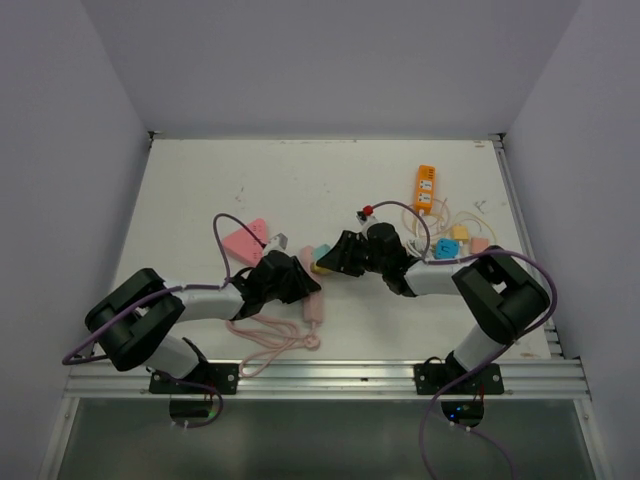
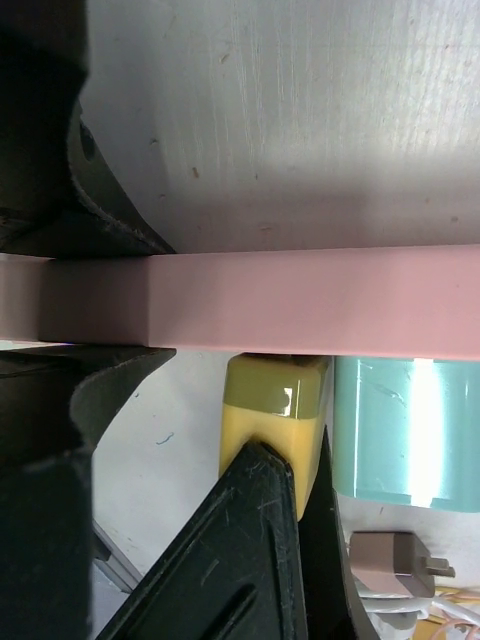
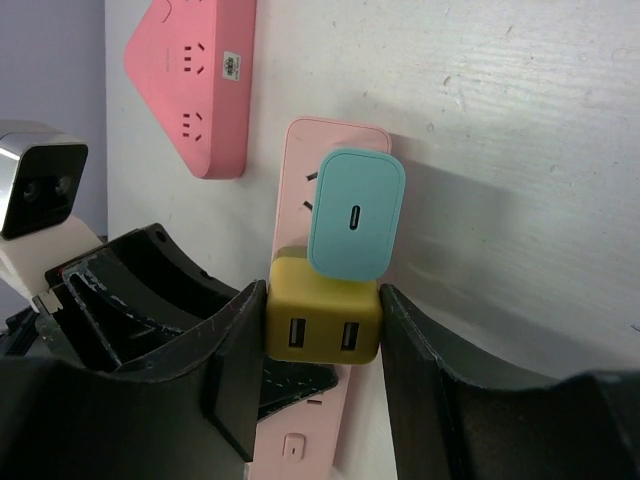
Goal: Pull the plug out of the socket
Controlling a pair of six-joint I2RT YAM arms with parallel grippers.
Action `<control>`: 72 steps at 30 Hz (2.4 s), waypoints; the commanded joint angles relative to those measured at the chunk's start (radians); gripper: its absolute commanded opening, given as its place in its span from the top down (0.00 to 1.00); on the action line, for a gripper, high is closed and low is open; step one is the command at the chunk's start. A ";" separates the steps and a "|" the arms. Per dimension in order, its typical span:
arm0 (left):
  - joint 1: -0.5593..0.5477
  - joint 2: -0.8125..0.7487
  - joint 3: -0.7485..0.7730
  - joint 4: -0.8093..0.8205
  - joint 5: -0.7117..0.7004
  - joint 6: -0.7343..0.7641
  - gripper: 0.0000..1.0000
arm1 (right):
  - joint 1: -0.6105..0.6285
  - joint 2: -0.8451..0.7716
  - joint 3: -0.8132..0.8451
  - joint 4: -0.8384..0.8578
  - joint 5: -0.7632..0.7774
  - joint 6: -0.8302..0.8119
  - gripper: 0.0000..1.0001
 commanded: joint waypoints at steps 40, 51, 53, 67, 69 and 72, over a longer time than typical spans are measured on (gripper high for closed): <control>-0.023 0.084 0.050 -0.347 -0.208 -0.018 1.00 | -0.214 -0.289 -0.026 -0.261 -0.045 -0.143 1.00; -0.023 0.052 0.016 -0.219 -0.163 0.037 1.00 | -0.386 -0.311 -0.107 -0.364 0.062 -0.144 0.97; -0.023 0.043 0.005 -0.203 -0.156 0.046 1.00 | -0.405 -0.290 -0.109 -0.359 0.041 -0.144 0.91; -0.023 0.047 0.001 -0.147 -0.119 0.082 1.00 | -0.409 -0.369 -0.018 -0.490 0.130 -0.229 0.20; -0.025 0.052 0.002 -0.146 -0.116 0.085 1.00 | -0.409 -0.394 -0.005 -0.496 0.133 -0.233 0.19; -0.023 0.053 0.002 -0.140 -0.110 0.088 1.00 | -0.406 -0.408 0.002 -0.461 0.111 -0.224 0.18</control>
